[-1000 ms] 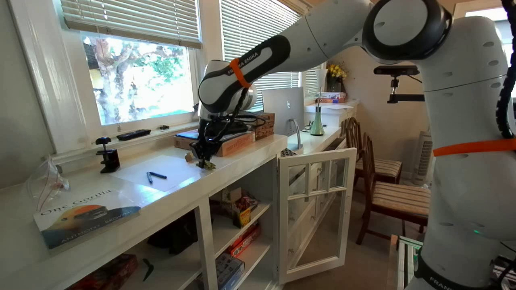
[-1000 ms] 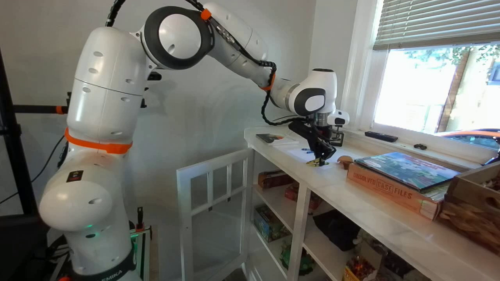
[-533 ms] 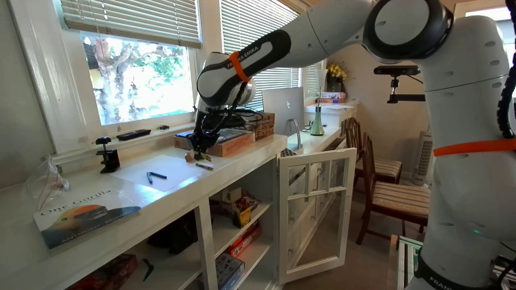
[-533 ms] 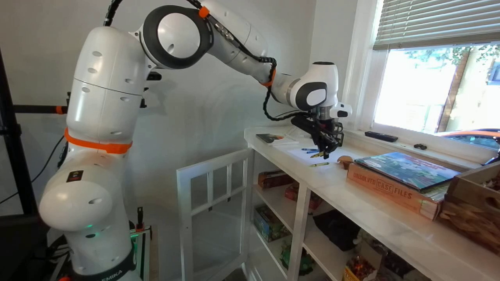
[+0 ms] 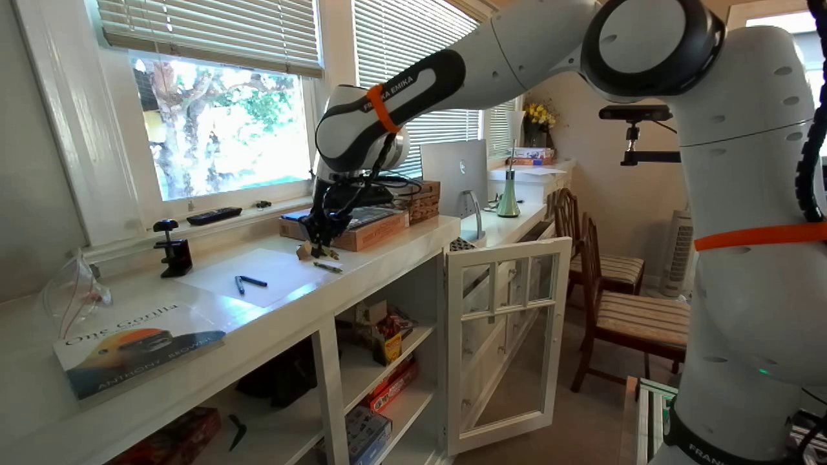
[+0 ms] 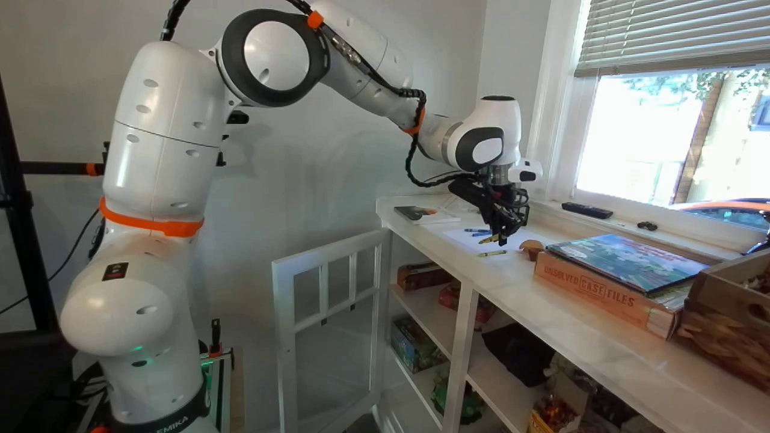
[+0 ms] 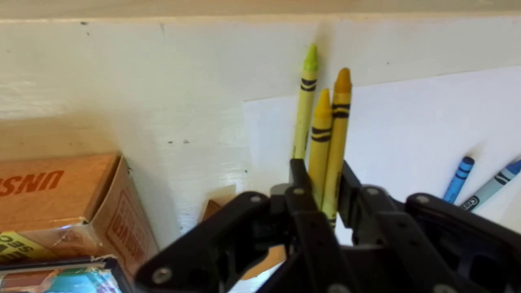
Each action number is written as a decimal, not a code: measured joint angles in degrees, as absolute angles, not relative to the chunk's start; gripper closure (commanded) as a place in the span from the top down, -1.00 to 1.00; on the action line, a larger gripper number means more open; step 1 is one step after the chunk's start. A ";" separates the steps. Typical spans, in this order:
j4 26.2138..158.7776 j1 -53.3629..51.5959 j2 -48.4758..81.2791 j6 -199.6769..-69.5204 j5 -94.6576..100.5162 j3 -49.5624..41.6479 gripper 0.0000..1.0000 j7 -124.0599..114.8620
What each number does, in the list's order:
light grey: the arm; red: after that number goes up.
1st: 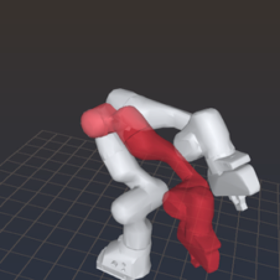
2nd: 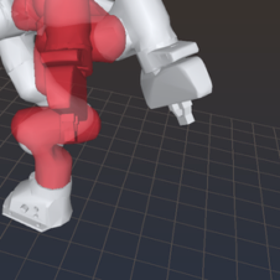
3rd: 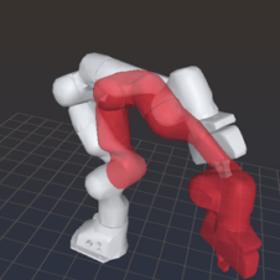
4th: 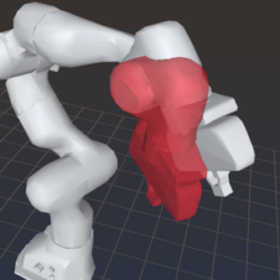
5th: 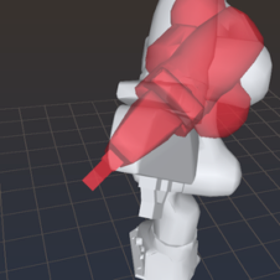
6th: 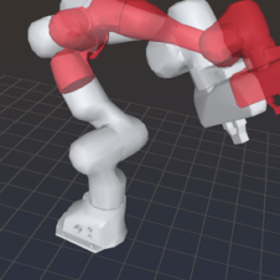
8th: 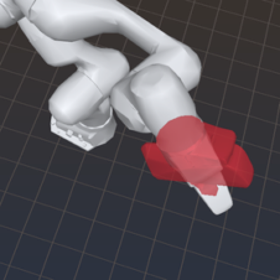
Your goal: Pick up the crayon from the book and put it on the counter
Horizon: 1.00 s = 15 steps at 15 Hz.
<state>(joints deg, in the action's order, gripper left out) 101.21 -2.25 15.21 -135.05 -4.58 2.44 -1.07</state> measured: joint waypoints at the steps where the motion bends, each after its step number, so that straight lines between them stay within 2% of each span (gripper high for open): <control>1: 101.23 -2.25 15.36 -135.03 -4.35 2.44 -0.90 -1.07; 10: 101.34 -2.25 16.86 -134.72 -3.06 2.44 -0.90 -1.07; 13: 101.34 -2.25 17.03 -134.62 -3.02 2.44 -0.44 -1.07; 15: 101.34 -2.26 17.03 -134.61 -2.98 2.44 -0.33 -1.05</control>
